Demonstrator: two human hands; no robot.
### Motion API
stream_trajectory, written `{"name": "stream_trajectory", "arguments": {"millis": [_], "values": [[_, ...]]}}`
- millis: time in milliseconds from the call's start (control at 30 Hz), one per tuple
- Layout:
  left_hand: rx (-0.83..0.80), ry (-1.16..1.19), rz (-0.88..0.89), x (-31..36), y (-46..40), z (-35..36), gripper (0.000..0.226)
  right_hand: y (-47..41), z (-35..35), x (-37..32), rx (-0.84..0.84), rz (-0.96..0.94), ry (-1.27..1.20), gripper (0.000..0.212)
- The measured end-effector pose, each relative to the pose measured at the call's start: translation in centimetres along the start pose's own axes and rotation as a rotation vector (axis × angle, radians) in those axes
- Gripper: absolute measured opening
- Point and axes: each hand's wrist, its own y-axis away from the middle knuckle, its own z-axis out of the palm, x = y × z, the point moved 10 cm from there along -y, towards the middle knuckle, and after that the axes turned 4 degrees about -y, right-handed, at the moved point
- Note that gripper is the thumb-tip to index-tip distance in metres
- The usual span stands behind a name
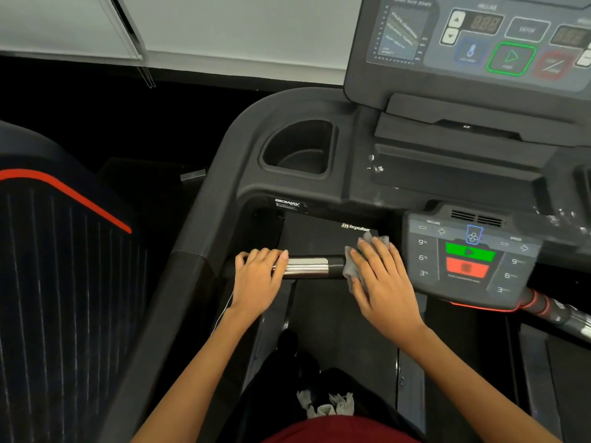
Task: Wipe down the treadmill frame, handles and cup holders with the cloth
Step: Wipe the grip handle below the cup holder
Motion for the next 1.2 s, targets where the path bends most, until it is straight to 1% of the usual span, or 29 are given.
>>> {"name": "stream_trajectory", "arguments": {"millis": [100, 167, 233, 333, 433, 533, 600, 667, 767, 833, 900, 967, 1000, 1033, 1100, 1133, 1167, 1200], "values": [[-0.011, 0.003, 0.005, 0.0, -0.1, 0.0, 0.057, 1.0, -0.4, 0.7, -0.025, -0.01, 0.121, 0.051], [-0.016, 0.0, 0.009, -0.1, 0.0, 0.1, 0.058, 1.5, -0.5, 1.0, -0.035, -0.014, 0.153, 0.053], [-0.022, -0.012, 0.023, 0.0, 0.0, 0.2, 0.058, 1.6, -0.6, 1.3, -0.009, 0.025, 0.08, 0.057], [-0.031, -0.025, 0.042, 0.1, 0.0, 0.3, 0.059, 1.3, 0.0, 1.3, 0.057, 0.109, -0.091, 0.06], [-0.04, -0.004, 0.032, 0.2, 0.0, 0.3, 0.062, 0.5, 0.6, 0.5, 0.149, 0.121, -0.187, 0.047], [-0.048, -0.012, 0.031, 0.3, 0.0, 0.4, 0.062, -1.2, 1.2, -1.1, 0.176, 0.129, -0.288, 0.031], [-0.06, -0.03, 0.035, 0.2, 0.0, 0.5, 0.062, -2.6, 1.6, -2.9, 0.155, 0.109, -0.307, 0.026], [-0.068, -0.048, 0.039, 0.2, 0.0, 0.6, 0.061, -3.7, 2.0, -4.8, 0.125, 0.083, -0.297, 0.025], [-0.084, -0.085, 0.05, 0.2, 0.0, 0.7, 0.062, -4.1, 2.6, -6.4, 0.058, 0.047, -0.325, 0.032], [-0.097, -0.097, 0.053, 0.2, 0.0, 0.8, 0.062, -3.2, 2.5, -6.5, 0.018, -0.029, -0.342, 0.039], [-0.103, -0.097, 0.053, 0.3, -0.1, 0.8, 0.061, -1.8, 2.4, -6.2, -0.021, -0.151, -0.269, 0.05], [-0.122, -0.109, 0.06, 0.4, -0.1, 0.9, 0.051, -0.1, 2.3, -5.0, -0.037, -0.221, -0.102, 0.063], [-0.131, -0.116, 0.066, 0.4, -0.1, 1.0, 0.047, 0.5, 2.1, -4.0, -0.039, -0.212, -0.008, 0.07], [-0.132, -0.118, 0.068, 0.5, -0.1, 0.9, 0.047, 1.1, 1.9, -2.8, -0.039, -0.183, 0.083, 0.076], [-0.123, -0.101, 0.059, 0.4, -0.3, 0.6, 0.062, 2.2, 1.6, -1.0, -0.04, -0.128, 0.275, 0.084], [-0.132, -0.097, 0.055, 0.4, -0.3, 0.7, 0.067, 2.7, 1.4, -0.4, -0.032, -0.113, 0.367, 0.083], [-0.151, -0.099, 0.05, 0.4, -0.3, 0.8, 0.066, 3.1, 1.1, 0.1, -0.019, -0.098, 0.44, 0.081], [-0.171, -0.101, 0.041, 0.4, -0.3, 1.0, 0.06, 3.3, 0.7, 0.4, -0.004, -0.073, 0.489, 0.078]]}}
